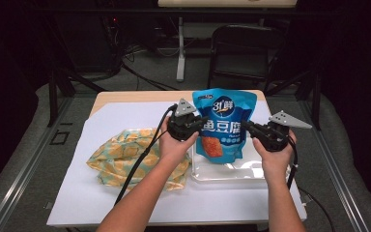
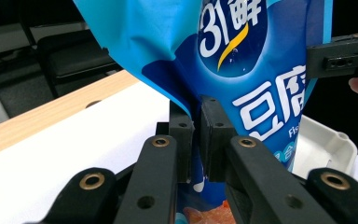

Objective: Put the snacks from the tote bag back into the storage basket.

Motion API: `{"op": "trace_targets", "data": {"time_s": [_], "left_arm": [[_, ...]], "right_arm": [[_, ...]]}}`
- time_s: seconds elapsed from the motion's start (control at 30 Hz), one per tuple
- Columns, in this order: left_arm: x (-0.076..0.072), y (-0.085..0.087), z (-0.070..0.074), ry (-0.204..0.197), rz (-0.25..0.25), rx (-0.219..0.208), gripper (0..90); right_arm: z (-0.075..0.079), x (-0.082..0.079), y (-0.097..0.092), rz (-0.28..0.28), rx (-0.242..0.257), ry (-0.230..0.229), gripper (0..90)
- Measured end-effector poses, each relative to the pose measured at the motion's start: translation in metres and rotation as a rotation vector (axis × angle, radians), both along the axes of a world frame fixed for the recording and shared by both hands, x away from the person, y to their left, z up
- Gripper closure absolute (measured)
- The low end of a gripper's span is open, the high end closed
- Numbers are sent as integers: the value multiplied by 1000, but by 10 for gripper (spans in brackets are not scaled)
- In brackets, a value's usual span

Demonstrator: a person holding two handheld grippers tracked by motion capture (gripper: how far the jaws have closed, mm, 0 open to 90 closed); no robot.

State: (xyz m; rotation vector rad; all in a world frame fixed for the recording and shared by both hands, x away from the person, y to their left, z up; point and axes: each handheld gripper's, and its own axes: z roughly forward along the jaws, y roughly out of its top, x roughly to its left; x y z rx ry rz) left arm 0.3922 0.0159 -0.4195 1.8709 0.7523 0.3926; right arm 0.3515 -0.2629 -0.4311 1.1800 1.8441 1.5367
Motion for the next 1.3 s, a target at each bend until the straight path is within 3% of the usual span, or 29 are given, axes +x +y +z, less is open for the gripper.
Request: {"op": "trace_targets", "data": {"time_s": [1.3], "left_arm": [[8,-6,-17,36,10,32,844]], "right_arm": [[-19,11,-2,-13,0,50,871]]}}
